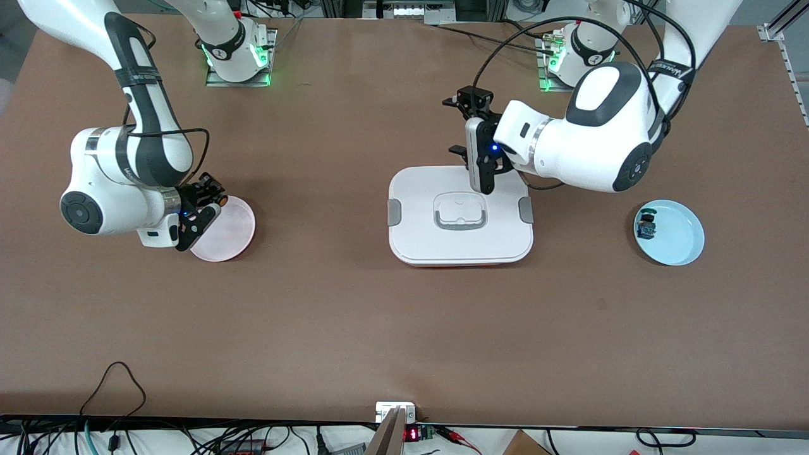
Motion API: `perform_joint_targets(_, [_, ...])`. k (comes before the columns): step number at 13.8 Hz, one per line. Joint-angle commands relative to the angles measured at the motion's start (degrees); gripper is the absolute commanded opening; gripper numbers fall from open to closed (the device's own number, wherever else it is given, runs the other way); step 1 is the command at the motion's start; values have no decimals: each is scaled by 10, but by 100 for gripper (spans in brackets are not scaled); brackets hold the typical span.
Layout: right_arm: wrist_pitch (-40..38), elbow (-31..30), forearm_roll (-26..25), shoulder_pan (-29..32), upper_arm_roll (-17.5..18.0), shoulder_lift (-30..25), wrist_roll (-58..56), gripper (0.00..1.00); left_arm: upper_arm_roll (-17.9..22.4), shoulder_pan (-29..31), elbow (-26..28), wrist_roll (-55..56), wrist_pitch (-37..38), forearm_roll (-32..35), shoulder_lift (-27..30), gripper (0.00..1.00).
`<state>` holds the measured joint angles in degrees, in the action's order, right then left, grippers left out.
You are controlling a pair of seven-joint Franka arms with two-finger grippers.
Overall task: Transfer orange switch to right arm and place
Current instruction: 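Lower the switch onto the white plate while the left gripper withdraws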
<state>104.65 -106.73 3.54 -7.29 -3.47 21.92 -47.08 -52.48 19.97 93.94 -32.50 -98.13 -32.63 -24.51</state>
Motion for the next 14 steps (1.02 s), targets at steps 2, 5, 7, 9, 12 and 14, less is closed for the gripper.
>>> perform_joint_targets(2, [108,-56,-76,-8,2,-19,-82,0,-3,-2,-76,182,92,162,5,100])
perform_joint_targets(5, [185,-90,-77,-8,3,-19,-152,0,-3,-1,-81,218,123,272,5,100])
perform_joint_targets(7, [252,-123,-76,-8,3,-19,-201,0,-1,-1,-96,241,138,325,4,100])
perform_joint_targets(9, [295,-152,-76,-9,3,-19,-214,0,0,-2,-101,257,156,380,3,100])
perform_joint_targets(12, [375,-189,-76,-8,3,-15,-269,0,3,4,-110,253,176,454,1,100])
perform_joint_targets(14, [395,-201,-76,-8,3,-13,-270,0,18,3,-126,229,197,466,0,100])
